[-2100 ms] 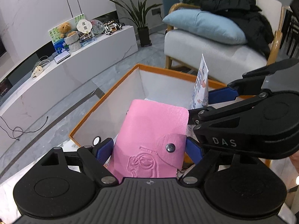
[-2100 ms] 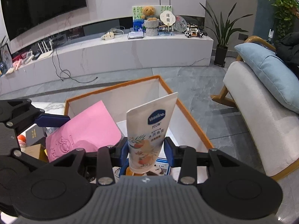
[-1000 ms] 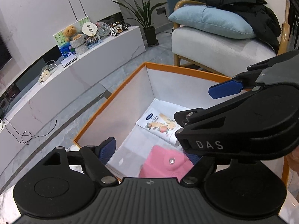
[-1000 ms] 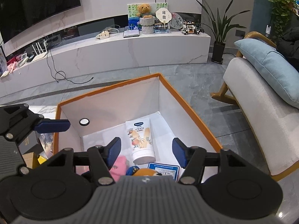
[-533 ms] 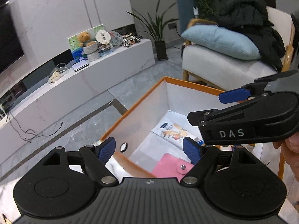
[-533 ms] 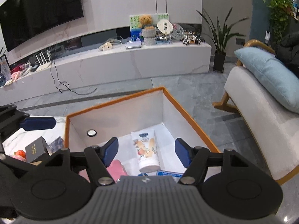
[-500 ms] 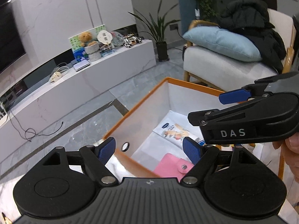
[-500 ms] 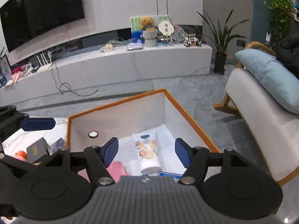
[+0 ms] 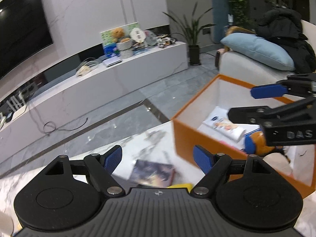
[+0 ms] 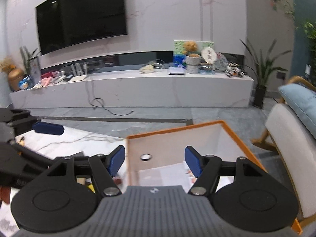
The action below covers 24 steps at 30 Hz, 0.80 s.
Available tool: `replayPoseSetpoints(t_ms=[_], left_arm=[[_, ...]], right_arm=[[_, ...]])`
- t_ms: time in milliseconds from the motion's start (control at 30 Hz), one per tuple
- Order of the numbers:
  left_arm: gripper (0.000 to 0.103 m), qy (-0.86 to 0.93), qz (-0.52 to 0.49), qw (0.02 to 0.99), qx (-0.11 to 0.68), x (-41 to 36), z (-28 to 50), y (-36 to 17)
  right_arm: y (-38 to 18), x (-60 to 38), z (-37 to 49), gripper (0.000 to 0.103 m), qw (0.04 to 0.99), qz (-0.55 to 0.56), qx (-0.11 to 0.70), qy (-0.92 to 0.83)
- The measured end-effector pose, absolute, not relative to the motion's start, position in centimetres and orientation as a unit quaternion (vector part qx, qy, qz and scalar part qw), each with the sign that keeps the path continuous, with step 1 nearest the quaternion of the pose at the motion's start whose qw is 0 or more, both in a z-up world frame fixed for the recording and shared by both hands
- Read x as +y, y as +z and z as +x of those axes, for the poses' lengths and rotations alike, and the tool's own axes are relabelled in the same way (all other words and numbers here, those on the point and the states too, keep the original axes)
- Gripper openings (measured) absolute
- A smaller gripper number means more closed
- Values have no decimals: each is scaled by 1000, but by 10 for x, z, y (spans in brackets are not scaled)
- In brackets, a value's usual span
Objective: Organize objects
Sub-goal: 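Move both tools back toward the crocheted bunny and brown box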
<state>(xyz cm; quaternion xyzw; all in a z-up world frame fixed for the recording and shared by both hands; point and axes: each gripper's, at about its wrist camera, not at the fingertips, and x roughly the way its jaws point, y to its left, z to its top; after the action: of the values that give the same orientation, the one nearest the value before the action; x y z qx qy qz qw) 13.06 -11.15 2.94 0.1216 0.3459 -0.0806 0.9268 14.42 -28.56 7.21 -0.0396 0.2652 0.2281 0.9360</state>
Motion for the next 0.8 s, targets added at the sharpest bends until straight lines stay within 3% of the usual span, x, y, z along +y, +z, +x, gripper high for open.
replayPoseSetpoints(t_ms=[467, 800], left_arm=[[94, -76, 118, 928, 344, -45, 96, 9], [95, -66, 86, 923, 369, 4, 82, -26]], right_arm=[[53, -232, 99, 70, 921, -121, 230, 290], [16, -184, 86, 70, 901, -144, 266, 313]])
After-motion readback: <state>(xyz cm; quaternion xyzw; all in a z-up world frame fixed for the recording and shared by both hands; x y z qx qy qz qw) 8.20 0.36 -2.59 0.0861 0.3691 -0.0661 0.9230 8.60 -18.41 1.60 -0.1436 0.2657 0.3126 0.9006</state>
